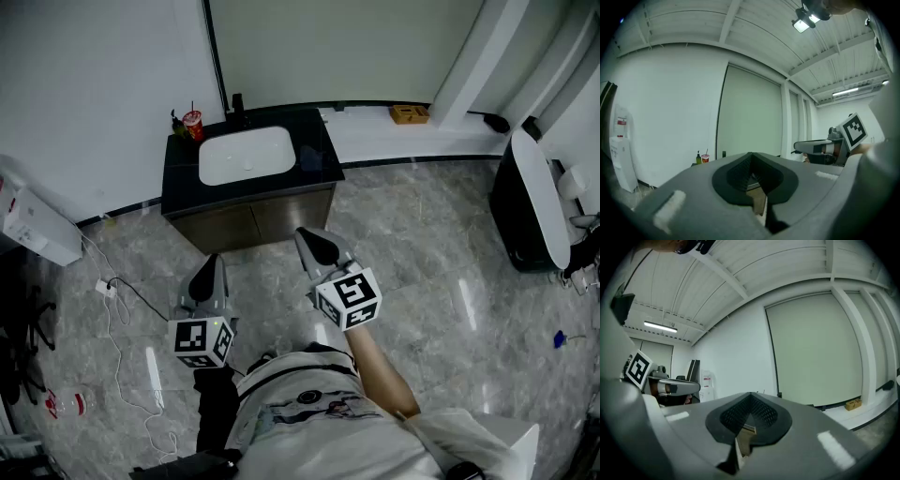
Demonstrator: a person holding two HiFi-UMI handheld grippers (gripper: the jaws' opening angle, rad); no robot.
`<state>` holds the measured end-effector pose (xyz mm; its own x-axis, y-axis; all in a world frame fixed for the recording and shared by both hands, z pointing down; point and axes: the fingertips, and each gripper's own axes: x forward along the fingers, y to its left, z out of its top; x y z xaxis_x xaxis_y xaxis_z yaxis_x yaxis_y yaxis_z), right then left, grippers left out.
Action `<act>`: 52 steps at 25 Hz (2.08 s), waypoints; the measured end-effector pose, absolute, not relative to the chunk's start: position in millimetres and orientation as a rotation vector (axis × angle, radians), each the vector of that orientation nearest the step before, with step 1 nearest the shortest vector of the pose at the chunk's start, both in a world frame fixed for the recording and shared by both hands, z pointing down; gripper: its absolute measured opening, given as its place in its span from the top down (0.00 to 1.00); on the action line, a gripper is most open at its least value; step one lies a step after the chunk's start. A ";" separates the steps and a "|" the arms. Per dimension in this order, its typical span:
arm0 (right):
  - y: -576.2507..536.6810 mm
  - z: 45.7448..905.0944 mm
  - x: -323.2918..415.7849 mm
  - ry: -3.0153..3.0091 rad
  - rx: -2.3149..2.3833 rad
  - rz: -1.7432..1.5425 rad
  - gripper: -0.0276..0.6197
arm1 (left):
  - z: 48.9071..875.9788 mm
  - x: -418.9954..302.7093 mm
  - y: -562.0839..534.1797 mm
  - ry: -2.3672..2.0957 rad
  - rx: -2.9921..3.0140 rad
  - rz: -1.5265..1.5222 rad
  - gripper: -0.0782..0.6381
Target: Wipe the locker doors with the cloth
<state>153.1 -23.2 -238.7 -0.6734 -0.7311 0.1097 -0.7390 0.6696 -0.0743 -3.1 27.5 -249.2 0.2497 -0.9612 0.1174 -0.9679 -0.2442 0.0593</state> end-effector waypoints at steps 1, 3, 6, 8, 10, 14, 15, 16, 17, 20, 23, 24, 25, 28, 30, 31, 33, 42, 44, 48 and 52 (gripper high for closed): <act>-23.4 -238.4 154.2 -2.806 1.236 0.167 0.95 | -248.9 -1.7 26.6 -1.854 2.386 0.084 0.89; -23.8 -237.5 156.0 -2.808 1.231 0.158 0.95 | -247.9 0.5 25.5 -1.858 2.382 0.082 0.89; -24.1 -236.3 159.6 -2.812 1.222 0.163 0.95 | -245.7 4.5 24.9 -1.861 2.371 0.086 0.89; -23.9 -237.3 163.6 -2.824 1.217 0.172 0.95 | -245.4 9.7 23.3 -1.853 2.373 0.089 0.89; -23.0 -237.9 165.3 -2.837 1.203 0.173 0.95 | -245.4 14.3 21.7 -1.841 2.382 0.094 0.89; -19.6 -237.4 171.7 -2.849 1.184 0.166 0.95 | -244.5 25.9 20.3 -1.829 2.394 0.107 0.89; -19.0 -236.8 174.7 -2.850 1.183 0.169 0.95 | -244.0 29.0 20.0 -1.830 2.394 0.110 0.89; -18.6 -236.1 178.2 -2.851 1.181 0.172 0.95 | -243.2 32.2 19.6 -1.831 2.391 0.113 0.89; -18.6 -235.2 182.0 -2.852 1.179 0.174 0.95 | -242.0 35.6 19.0 -1.832 2.388 0.116 0.89; -20.2 -231.8 195.9 -2.849 1.173 0.179 0.95 | -238.1 47.5 16.0 -1.828 2.382 0.131 0.89; -23.2 -228.1 215.1 -2.840 1.182 0.196 0.95 | -234.9 61.8 13.6 -1.820 2.385 0.143 0.89; -24.7 -227.1 222.2 -2.838 1.186 0.199 0.95 | -233.6 66.6 12.4 -1.818 2.386 0.144 0.89; -26.2 -225.6 228.9 -2.834 1.189 0.201 0.95 | -231.9 70.8 11.2 -1.818 2.384 0.144 0.89; -29.1 -216.9 244.9 -2.819 1.193 0.226 0.95 | -224.6 78.1 9.3 -1.819 2.367 0.162 0.89; -31.4 -208.9 252.1 -2.808 1.193 0.253 0.95 | -220.1 81.1 8.4 -1.821 2.356 0.178 0.89; -33.3 -204.8 254.3 -2.804 1.193 0.267 0.95 | -217.9 82.1 7.3 -1.821 2.353 0.185 0.89; -39.1 -197.1 254.9 -2.796 1.192 0.293 0.95 | -213.0 81.3 3.2 -1.818 2.345 0.192 0.89; -102.7 -169.6 214.5 -2.746 1.165 0.309 0.95 | -183.5 42.2 -69.3 -1.772 2.320 0.188 0.89; -125.3 -165.2 204.9 -2.727 1.175 0.313 0.95 | -182.4 34.7 -96.2 -1.740 2.343 0.181 0.89; -177.9 -150.0 181.6 -2.669 1.187 0.322 0.95 | -183.0 11.3 -147.4 -1.692 2.388 0.195 0.89; -227.2 -122.0 168.5 -2.581 1.212 0.364 0.95 | -174.1 -10.8 -182.9 -1.624 2.402 0.233 0.89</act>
